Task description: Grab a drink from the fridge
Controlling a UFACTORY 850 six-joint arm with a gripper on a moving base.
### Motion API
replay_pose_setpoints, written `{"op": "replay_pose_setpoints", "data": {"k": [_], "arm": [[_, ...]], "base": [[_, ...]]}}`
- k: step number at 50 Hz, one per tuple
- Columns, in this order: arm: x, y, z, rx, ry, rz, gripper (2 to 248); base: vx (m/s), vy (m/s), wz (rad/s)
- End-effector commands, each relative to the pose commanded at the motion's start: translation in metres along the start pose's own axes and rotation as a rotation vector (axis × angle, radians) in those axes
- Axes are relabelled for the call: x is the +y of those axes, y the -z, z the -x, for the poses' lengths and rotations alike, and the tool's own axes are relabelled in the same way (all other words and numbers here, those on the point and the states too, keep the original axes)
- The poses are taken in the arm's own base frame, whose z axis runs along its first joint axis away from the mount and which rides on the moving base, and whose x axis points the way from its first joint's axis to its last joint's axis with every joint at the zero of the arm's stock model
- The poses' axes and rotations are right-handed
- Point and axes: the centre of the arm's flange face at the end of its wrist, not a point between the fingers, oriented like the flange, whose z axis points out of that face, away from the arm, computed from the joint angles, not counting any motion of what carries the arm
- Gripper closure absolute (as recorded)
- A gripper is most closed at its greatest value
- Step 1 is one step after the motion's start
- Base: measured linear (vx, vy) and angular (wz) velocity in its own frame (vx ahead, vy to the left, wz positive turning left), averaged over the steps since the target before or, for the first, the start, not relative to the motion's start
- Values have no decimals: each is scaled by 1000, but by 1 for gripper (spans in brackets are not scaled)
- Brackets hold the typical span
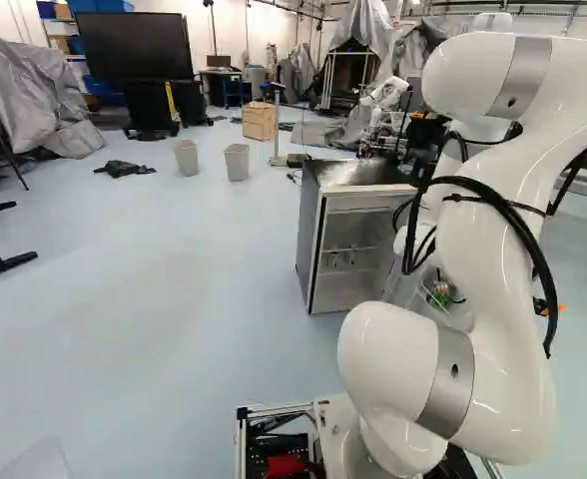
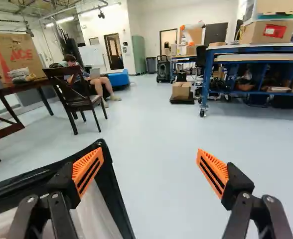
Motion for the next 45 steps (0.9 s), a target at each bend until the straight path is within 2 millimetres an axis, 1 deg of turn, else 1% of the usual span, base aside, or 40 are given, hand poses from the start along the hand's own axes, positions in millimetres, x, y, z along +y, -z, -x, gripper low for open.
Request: {"op": "replay_pose_setpoints", "data": {"k": [18, 24, 35, 45], "arm": [[-26, -36, 0, 18, -58, 56, 3], [-31, -45, -1, 23, -71, 69, 3], [-28, -48, -1, 23, -71, 78, 3], [-12, -43, -3, 18, -49, 81, 3]], "base": [[0, 0, 0], [0, 0, 0], [0, 0, 0], [0, 0, 0]]}}
